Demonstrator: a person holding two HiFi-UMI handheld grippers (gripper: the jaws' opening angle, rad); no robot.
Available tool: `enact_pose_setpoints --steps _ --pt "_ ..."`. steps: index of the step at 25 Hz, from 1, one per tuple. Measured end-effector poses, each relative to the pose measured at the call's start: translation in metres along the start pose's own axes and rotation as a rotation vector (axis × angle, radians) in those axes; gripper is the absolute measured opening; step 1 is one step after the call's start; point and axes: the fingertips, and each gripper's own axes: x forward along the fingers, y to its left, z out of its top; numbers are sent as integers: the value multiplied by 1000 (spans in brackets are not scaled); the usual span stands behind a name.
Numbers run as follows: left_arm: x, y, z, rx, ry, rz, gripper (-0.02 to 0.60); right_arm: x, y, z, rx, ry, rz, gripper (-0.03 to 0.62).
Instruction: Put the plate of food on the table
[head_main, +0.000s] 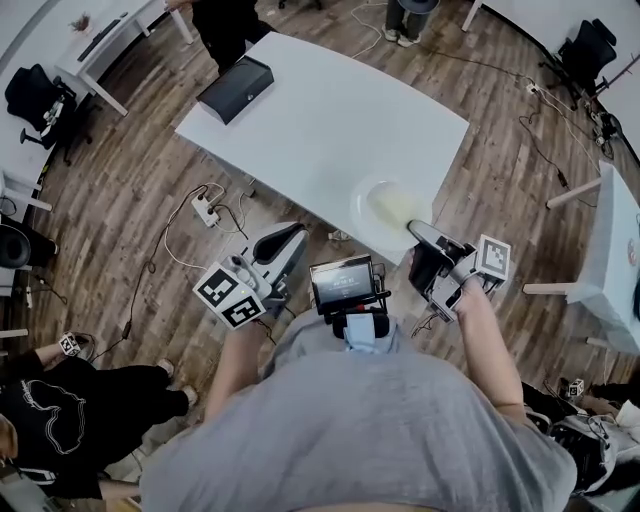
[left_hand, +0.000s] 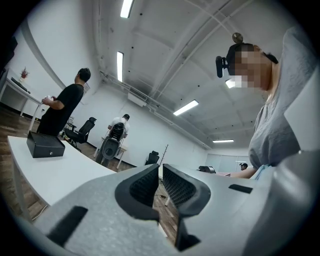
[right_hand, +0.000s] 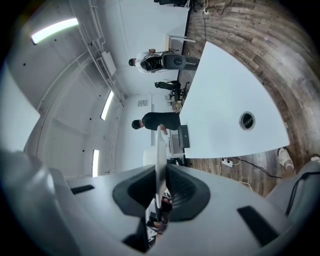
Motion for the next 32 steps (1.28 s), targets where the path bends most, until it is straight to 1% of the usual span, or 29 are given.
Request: enact_pose_setpoints --steps 10,13,16,20,27,30,32 --pt "18 77 36 1 39 -81 31 80 14 23 -17 -41 27 52" --pt "29 91 41 7 62 -115 31 99 10 30 -13 -44 32 52" --pt "37 104 46 15 65 -122 31 119 2 43 11 -43 39 52" --pt "40 119 42 -1 56 -92 31 149 -12 60 41 -17 51 52" --pt "41 135 26 -35 62 -24 32 215 -55 95 19 63 28 52" --pt "37 144 23 -25 63 12 31 256 -80 106 26 112 21 52" --pt "25 161 23 -24 64 50 31 291 -100 108 41 129 4 52"
